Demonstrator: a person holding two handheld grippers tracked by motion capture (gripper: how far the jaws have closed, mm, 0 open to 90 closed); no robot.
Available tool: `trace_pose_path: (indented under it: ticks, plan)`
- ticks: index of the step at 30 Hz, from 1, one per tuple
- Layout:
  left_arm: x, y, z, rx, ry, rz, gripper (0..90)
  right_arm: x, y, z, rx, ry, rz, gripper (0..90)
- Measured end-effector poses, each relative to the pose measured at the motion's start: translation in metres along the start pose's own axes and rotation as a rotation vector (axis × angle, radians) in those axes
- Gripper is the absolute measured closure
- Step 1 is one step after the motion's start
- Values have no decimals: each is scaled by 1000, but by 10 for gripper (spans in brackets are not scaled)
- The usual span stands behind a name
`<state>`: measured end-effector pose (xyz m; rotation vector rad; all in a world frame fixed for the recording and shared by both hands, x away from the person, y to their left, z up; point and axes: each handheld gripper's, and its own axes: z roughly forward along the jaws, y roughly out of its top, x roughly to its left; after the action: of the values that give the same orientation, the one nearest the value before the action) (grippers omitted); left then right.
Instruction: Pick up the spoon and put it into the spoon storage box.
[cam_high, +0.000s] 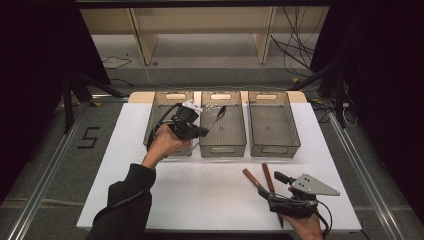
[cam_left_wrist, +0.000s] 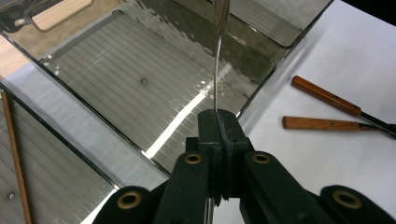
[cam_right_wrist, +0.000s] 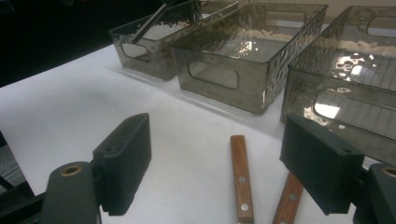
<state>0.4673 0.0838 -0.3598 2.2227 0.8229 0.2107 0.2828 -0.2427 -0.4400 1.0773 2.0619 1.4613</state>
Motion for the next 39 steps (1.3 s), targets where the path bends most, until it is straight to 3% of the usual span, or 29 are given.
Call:
trace_pose_path:
  ticks: [7,11,14,22,39]
  plan:
    - [1,11,5,-10,9,-1,891,-1,0,0,-2,-2,-1,252]
    - [4,18,8,-38,10,-28,891,-1,0,0,-3,-1,-1,252]
    - [5,20,12,-33,23,-21,891,-1,0,0,-4,0,0,252]
    - [14,23,22,-49,42,-62,891,-1,0,0,-1,1,0,252]
    - [25,33,40,-39,71,-102,891,-1,-1,0,-1,5,-2,252]
